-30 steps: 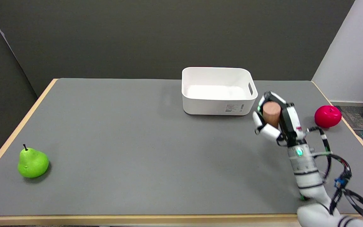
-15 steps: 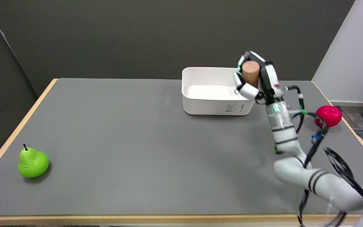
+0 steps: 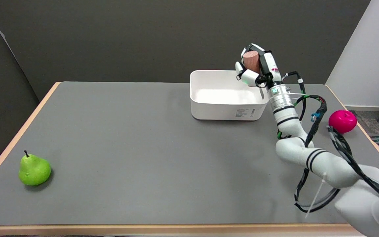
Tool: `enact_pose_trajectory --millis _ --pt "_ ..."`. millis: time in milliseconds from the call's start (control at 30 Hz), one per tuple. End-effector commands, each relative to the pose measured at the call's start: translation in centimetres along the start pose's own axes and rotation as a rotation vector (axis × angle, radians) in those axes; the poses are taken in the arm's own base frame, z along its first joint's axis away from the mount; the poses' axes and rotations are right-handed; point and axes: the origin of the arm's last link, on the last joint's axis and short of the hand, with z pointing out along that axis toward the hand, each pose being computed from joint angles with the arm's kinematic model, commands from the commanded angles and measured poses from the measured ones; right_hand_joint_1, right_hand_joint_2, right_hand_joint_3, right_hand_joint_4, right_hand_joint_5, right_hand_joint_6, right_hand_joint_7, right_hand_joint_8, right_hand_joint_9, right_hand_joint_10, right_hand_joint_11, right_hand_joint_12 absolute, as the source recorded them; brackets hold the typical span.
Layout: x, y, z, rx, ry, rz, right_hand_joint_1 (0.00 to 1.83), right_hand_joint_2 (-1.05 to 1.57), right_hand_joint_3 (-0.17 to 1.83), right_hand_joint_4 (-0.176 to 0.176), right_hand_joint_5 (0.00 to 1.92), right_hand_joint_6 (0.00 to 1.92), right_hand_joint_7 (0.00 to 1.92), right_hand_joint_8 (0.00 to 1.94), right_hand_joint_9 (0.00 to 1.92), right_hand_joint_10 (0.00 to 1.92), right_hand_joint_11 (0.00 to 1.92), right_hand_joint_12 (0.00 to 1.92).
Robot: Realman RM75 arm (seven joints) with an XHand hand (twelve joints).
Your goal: Place the wooden cylinder in the box.
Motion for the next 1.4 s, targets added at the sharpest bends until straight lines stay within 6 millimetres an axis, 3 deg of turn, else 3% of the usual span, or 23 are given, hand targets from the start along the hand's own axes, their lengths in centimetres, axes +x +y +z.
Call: enact_pose_trajectory --millis 33,233,333,367,400,500,533,600,667,833,1000,1167,1233,1300,1400 --pt "1.7 6.0 0.8 -0.355 0.039 -0.084 1.06 1.19 0.55 -0.176 0.46 1.86 0.49 1.94 0.92 1.92 0.53 1.92" --pt "1.2 7.1 -0.3 -0.417 0.004 -0.091 1.05 1.22 0.49 -0.176 0.45 1.86 0.47 1.94 0.88 1.92 0.47 1.92" --pt "0.6 7.2 -0.7 -0.422 -0.029 -0.079 1.02 1.36 0.26 -0.176 0.39 1.87 0.41 1.94 0.64 1.92 0.06 1.92" --pt "0.4 7.1 -0.9 -0.422 -0.036 -0.074 1.03 1.31 0.34 -0.176 0.4 1.87 0.43 1.94 0.72 1.92 0.25 1.92" --pt "0.2 7.0 -0.9 -0.416 -0.04 -0.06 1.0 1.41 0.17 -0.176 0.35 1.89 0.39 1.94 0.55 1.92 0.02 1.92" --pt "-0.2 6.3 -0.9 -0.385 -0.041 -0.009 0.93 0.97 0.92 -0.053 0.25 1.0 0.43 1.39 0.43 1.72 0.0 1.92" --pt "-0.2 6.0 -0.9 -0.37 -0.041 0.0 0.99 0.83 1.01 -0.01 0.26 0.7 0.42 0.77 0.46 1.07 0.0 1.92" --pt "-0.3 5.5 -0.7 -0.343 -0.044 0.0 0.87 0.78 1.05 0.004 0.23 0.55 0.34 0.55 0.35 0.87 0.03 1.88" --pt "-0.4 4.9 -0.5 -0.314 -0.047 -0.001 0.69 0.76 1.06 0.014 0.22 0.46 0.29 0.42 0.25 0.76 0.1 1.56" --pt "0.1 3.2 0.2 -0.233 -0.042 0.002 0.55 0.73 1.04 0.014 0.21 0.44 0.23 0.34 0.16 0.68 0.08 1.35" --pt "0.4 1.1 1.0 -0.148 -0.054 -0.004 0.44 0.69 1.0 0.012 0.17 0.41 0.16 0.3 0.08 0.63 0.05 1.26" --pt "0.8 0.7 1.2 -0.129 -0.066 -0.022 0.43 0.68 0.93 0.014 0.13 0.36 0.11 0.26 0.03 0.58 0.01 1.24" --pt "0.9 0.8 1.2 -0.136 -0.078 -0.032 0.37 0.59 0.93 0.032 0.05 0.32 0.02 0.17 0.0 0.33 0.0 0.99" --pt "0.9 1.0 1.2 -0.148 -0.09 -0.038 0.38 0.56 0.9 0.023 0.02 0.15 0.0 0.03 0.0 0.07 0.0 0.79" --pt "0.9 1.2 1.0 -0.156 -0.097 -0.044 0.42 0.6 0.69 0.023 0.0 0.0 0.0 0.0 0.0 0.0 0.0 0.5"
